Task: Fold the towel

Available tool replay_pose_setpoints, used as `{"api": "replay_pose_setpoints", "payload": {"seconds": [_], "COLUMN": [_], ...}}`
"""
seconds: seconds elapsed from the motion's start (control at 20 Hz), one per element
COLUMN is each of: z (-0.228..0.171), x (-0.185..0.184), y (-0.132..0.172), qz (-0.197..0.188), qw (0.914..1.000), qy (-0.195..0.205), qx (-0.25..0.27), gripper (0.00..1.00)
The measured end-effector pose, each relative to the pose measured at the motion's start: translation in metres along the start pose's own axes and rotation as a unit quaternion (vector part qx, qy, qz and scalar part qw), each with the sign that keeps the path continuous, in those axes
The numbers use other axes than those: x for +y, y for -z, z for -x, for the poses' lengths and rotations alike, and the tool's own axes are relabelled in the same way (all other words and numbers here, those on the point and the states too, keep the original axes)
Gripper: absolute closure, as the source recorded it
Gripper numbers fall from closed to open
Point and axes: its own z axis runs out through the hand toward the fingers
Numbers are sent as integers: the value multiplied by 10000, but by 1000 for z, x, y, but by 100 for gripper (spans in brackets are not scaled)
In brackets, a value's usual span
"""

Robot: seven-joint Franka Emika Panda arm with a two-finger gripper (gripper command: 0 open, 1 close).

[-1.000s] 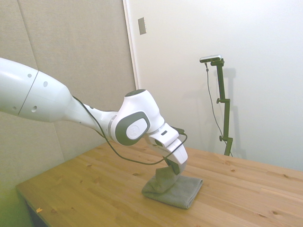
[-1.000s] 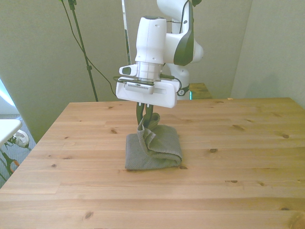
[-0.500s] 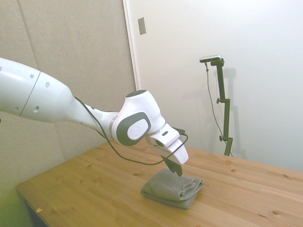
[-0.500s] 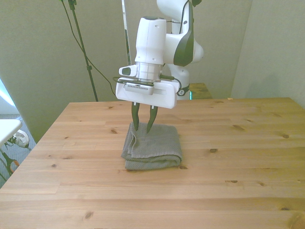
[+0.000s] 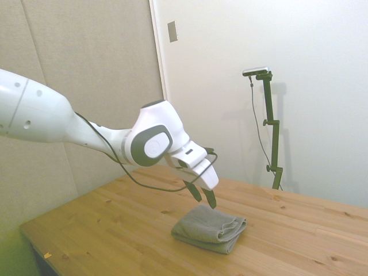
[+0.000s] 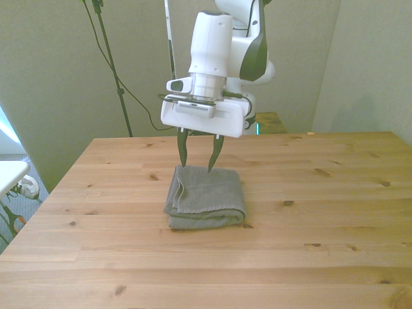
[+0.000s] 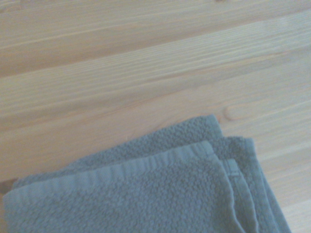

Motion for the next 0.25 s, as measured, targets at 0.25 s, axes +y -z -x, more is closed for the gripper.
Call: {"api": "replay_pose_setpoints", "payload": {"seconds": [0.25], "z": [120], "x": [-8], "y": [42], "qz": [-103], "qw": [9966], "qy": [625], "qx": [-525], "gripper": [0]}}
